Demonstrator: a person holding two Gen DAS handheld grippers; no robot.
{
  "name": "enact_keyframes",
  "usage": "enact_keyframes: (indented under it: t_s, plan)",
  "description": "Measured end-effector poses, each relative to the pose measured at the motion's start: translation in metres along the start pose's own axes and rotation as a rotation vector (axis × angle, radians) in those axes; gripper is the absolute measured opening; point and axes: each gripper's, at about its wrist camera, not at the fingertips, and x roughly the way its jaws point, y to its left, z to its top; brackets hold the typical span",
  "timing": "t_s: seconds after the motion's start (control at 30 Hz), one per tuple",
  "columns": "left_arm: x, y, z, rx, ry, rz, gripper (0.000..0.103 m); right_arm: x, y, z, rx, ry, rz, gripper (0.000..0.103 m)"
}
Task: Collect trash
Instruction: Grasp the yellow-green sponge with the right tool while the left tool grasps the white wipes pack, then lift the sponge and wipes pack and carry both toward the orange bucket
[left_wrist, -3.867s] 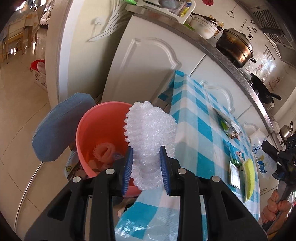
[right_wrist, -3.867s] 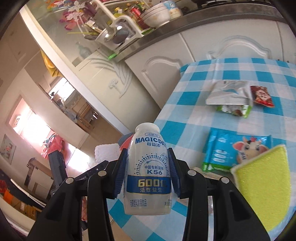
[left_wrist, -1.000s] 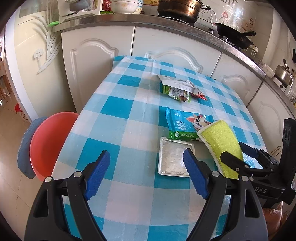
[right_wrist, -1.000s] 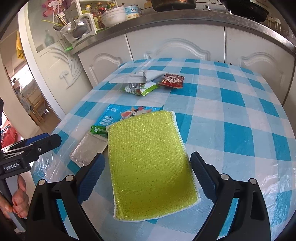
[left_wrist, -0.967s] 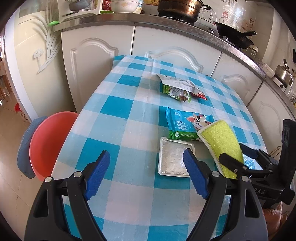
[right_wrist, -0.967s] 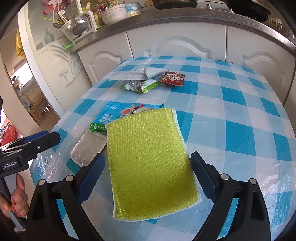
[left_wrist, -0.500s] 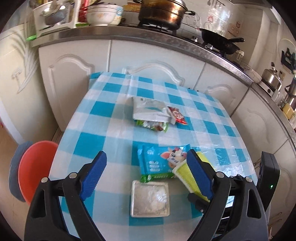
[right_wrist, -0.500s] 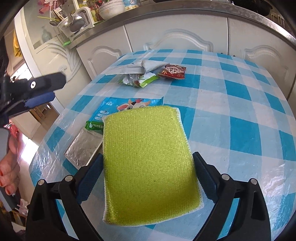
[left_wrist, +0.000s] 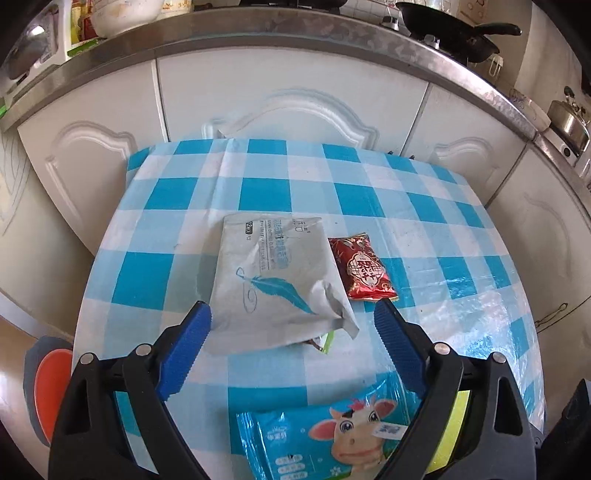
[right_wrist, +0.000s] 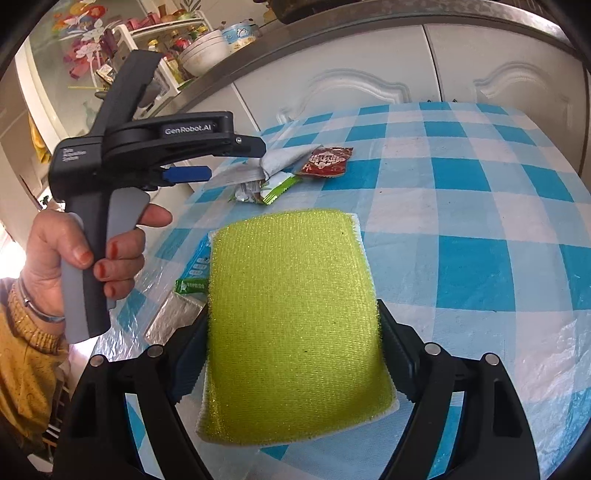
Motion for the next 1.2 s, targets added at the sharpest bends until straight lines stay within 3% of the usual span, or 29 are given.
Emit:
enact_keyframes:
  t_s: [0.37,0.63,0.87,1.2]
  plan:
    - [0.040,0.003,0.025,0.042,0.061,0.094,0.090,-0.007,-0.017,0.003,0.083,-0.018,0.053,0.081]
    - [0.062,0.017,0.027,-0.014,0.094,0.069,0.089,-0.006,-0.020,0.004,0.094,-0.019,0.057,0.082]
    - [0.057,0.020,0.023,-0.056,0.047,0.057,0.079,-0.007,-0.022,0.003,0.107,-0.024,0.057,0.082]
    - [0.024,0.025,0.005,-0.075,-0.021,0.056,0.078,-0.005,-0.024,0.004,0.108,-0.018,0.040,0.085]
